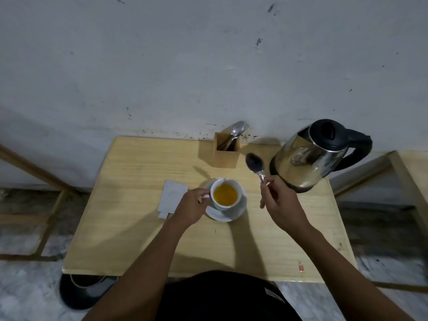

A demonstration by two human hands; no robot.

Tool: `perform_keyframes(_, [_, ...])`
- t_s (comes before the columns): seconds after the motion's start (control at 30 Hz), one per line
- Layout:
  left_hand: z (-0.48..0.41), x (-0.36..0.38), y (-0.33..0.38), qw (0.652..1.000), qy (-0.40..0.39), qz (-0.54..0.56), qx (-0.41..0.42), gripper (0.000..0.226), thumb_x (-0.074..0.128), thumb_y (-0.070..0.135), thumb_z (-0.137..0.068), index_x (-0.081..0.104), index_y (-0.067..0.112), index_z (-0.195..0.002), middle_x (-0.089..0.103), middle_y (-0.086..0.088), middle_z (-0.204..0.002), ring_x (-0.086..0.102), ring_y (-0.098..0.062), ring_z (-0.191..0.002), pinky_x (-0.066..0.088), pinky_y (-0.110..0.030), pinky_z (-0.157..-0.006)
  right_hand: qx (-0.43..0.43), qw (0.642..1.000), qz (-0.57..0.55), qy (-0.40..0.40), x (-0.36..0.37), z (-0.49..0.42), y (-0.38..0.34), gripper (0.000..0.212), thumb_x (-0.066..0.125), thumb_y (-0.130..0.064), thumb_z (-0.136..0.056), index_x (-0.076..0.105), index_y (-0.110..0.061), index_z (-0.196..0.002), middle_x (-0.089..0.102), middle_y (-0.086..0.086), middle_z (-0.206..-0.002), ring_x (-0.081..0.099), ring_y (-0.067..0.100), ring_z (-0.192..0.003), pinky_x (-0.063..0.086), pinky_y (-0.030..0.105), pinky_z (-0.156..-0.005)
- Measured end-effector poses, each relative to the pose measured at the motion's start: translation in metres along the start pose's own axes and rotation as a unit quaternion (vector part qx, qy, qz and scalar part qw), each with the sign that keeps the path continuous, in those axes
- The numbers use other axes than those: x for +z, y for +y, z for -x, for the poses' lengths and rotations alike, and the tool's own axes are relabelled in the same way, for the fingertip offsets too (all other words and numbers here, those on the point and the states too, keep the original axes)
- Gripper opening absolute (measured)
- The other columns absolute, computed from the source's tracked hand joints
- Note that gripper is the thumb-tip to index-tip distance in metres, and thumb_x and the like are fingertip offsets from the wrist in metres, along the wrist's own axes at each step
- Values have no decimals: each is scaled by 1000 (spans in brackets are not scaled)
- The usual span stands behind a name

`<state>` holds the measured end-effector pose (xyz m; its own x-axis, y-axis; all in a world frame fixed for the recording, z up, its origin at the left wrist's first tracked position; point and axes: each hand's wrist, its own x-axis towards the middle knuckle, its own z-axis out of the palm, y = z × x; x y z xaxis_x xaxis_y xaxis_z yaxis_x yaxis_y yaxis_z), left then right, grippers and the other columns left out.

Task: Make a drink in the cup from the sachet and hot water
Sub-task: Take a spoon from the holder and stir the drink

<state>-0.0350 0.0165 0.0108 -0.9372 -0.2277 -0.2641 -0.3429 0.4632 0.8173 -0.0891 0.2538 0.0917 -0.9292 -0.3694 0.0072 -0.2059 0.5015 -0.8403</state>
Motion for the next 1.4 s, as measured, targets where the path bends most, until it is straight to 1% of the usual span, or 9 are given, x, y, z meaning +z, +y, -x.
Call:
perform_keyframes(0.13, [1,4,-1,1000,12,-15,-3,23,54,15,-93,67,10,-111,70,-10,-112,63,-22,-100,44,-26,-79,34,980,180,-74,7,7,19,20,43,-42,-100,57,-32,-111,52,0,-55,50,16,-52,37,35,-51])
perform_keyframes(0.23, [1,4,-1,999,12,-30,-2,24,54,15,-93,66,10,-113,70,-9,-113,63,-24,-102,42,-25,-78,62,963,225,-134,12,8,20,26,42,-38,-101,58,-26,-117,58,-7,-69,57,22,-72,41,34,-59])
perform_keyframes(0.33, [1,3,-1,999,7,-36,0,22,54,14,-93,67,10,-109,71,-9,-109,63,-24,-100,41,-25,-77,76,957,229,-160,15,5,15,28,43,-29,-98,57,-22,-120,64,-2,-81,55,21,-76,41,33,-62])
perform_keyframes(0.47, [-1,3,-2,999,8,-44,1,21,54,15,-93,68,11,-109,71,-8,-109,63,-23,-102,43,-25,-80,35,925,337,-171,16,2,5,28,37,-30,-100,51,-25,-124,68,4,-102,59,26,-82,36,31,-63])
perform_keyframes(0.63, [-2,4,-1,999,8,-45,-5,21,55,17,-92,69,13,-107,71,-7,-110,63,-23,-102,47,-29,-84,-38,855,491,-164,18,-4,-4,30,33,-39,-103,52,-22,-120,68,1,-103,65,26,-88,35,31,-61])
perform_keyframes(0.93, [-4,2,-2,999,-6,-50,-16,25,54,21,-93,66,16,-114,69,-4,-115,61,-21,-108,49,-33,-90,-107,789,564,-218,42,-36,-28,24,44,-29,-100,67,-21,-101,68,1,-92,64,23,-77,31,27,-54])
perform_keyframes(1.1, [-7,0,-5,998,-20,-53,-19,25,55,23,-92,67,18,-114,69,-3,-116,61,-21,-108,49,-33,-91,-88,785,575,-211,44,-59,-37,20,47,-23,-99,65,-14,-98,60,3,-81,57,24,-69,35,29,-55])
perform_keyframes(1.3, [-7,-1,-3,999,-21,-46,-19,24,55,22,-93,66,18,-114,69,-4,-116,61,-22,-108,49,-35,-90,-96,762,595,-234,35,-66,-47,16,50,-20,-99,61,-11,-106,66,7,-100,65,25,-88,39,31,-61])
perform_keyframes(1.4, [-6,0,-3,998,-19,-46,-24,23,53,22,-93,68,19,-111,70,-3,-113,63,-23,-104,53,-40,-91,-98,760,589,-257,37,-66,-54,14,52,-22,-96,60,-12,-100,54,0,-76,57,22,-72,37,29,-56])
